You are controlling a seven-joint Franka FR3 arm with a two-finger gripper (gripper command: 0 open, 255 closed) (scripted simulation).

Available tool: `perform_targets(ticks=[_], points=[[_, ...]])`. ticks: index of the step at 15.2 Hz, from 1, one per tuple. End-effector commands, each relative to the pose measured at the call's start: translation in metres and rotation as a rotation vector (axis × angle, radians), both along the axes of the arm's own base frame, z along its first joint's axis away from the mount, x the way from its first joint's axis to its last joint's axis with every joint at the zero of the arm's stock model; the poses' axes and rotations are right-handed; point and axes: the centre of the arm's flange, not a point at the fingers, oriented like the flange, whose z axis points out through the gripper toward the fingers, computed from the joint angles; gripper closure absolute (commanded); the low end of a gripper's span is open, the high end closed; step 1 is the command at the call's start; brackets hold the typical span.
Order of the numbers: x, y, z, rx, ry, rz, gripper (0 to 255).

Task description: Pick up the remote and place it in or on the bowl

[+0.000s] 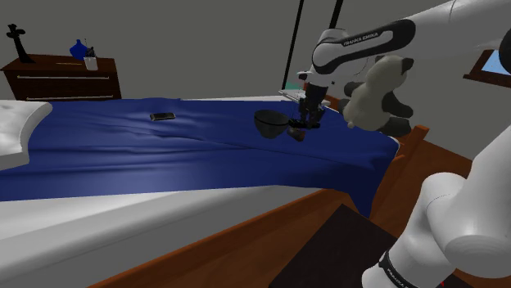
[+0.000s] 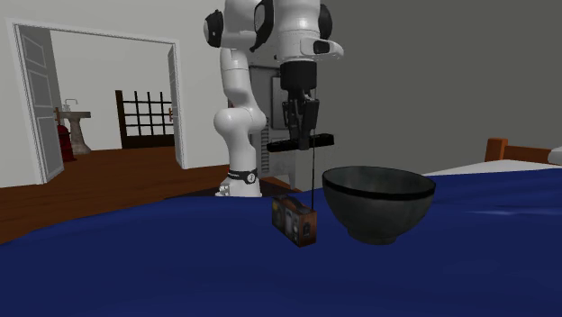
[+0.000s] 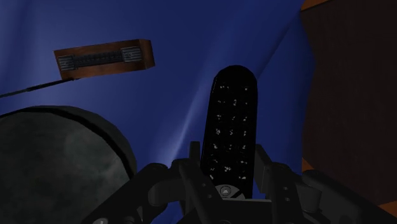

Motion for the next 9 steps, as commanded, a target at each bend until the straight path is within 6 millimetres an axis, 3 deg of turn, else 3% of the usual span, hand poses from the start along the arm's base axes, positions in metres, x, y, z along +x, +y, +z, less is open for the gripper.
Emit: perform_targets(ticks=[1, 7, 9], points=[[0.0, -0.001, 0.011, 0.0, 0.0, 0.0, 255], [0.0, -0.001, 0.04, 0.0, 0.0, 0.0, 255], [0.027, -0.002, 0.04, 0.0, 0.0, 0.0, 255]])
